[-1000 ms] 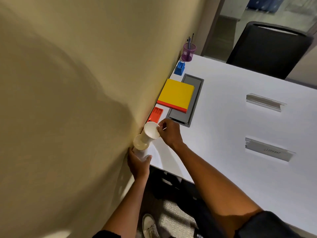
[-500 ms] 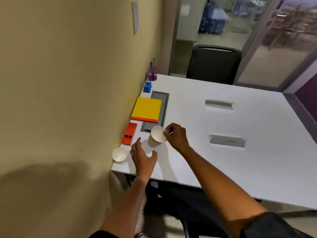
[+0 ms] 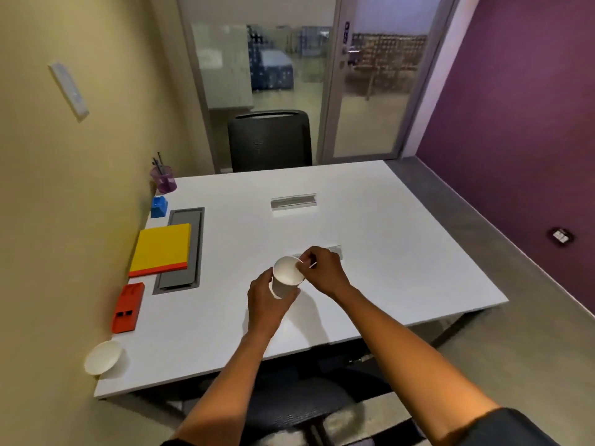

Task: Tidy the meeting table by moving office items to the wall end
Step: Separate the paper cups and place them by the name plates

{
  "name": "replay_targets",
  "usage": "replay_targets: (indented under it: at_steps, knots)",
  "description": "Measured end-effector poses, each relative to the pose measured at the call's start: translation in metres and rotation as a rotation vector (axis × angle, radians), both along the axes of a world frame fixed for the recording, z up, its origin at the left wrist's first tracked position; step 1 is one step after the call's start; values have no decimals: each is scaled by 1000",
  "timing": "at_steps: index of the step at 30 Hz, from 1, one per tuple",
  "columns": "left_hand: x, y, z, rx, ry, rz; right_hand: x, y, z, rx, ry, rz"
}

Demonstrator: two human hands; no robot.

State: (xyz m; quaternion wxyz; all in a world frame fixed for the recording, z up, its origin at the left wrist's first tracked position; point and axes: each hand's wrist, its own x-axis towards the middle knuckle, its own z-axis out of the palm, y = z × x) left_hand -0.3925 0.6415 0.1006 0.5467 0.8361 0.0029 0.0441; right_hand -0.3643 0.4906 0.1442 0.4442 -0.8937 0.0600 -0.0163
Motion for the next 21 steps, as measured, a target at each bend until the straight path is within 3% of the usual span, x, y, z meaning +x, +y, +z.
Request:
replay_targets:
  at_steps: [11, 21]
  knots:
    - [-26, -152, 9, 21, 35, -83, -40, -177, -1, 113, 97, 146]
    - [11, -199, -5, 35, 36, -95, -7, -213, -13, 76, 82, 209]
